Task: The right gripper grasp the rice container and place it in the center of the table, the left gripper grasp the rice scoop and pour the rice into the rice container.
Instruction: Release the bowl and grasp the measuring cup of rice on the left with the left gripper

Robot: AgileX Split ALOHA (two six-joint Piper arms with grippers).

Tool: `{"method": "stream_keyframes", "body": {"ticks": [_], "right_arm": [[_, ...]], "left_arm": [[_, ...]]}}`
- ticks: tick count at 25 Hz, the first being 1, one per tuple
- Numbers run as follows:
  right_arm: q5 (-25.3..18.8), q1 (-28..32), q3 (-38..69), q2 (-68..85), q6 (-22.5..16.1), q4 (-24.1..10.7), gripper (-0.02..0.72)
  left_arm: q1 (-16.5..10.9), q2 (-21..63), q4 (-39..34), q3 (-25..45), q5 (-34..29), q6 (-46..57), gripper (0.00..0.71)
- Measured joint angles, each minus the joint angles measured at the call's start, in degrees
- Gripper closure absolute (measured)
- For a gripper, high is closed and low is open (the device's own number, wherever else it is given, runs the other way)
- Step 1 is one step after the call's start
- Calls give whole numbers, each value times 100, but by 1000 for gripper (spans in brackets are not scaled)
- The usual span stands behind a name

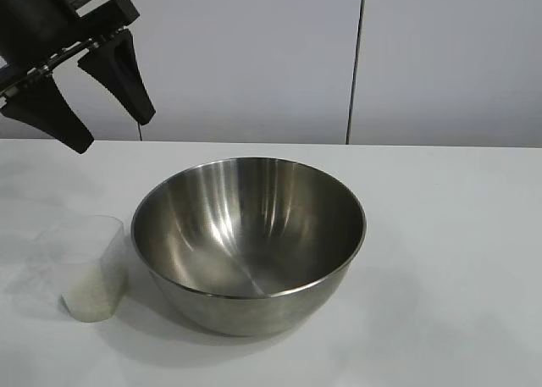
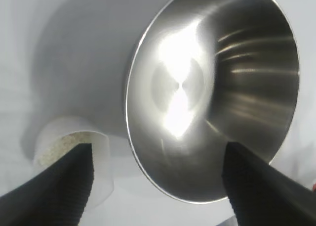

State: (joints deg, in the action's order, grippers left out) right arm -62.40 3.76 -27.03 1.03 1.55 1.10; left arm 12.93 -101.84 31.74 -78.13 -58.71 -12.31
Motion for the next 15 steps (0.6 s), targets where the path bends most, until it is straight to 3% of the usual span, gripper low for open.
{"method": "stream_keyframes", "body": {"ticks": [4, 7, 15], "right_arm": [[0, 0, 0, 0, -2, 0, 285], [10, 0, 0, 0, -2, 0, 285], [21, 0, 0, 0, -6, 0, 285]], "left_arm": [[-38, 0, 0, -68, 483, -630, 179], [-41, 230, -77, -83, 1202, -1050, 179], [-7, 1776, -218, 245, 3057, -1189, 179]]}}
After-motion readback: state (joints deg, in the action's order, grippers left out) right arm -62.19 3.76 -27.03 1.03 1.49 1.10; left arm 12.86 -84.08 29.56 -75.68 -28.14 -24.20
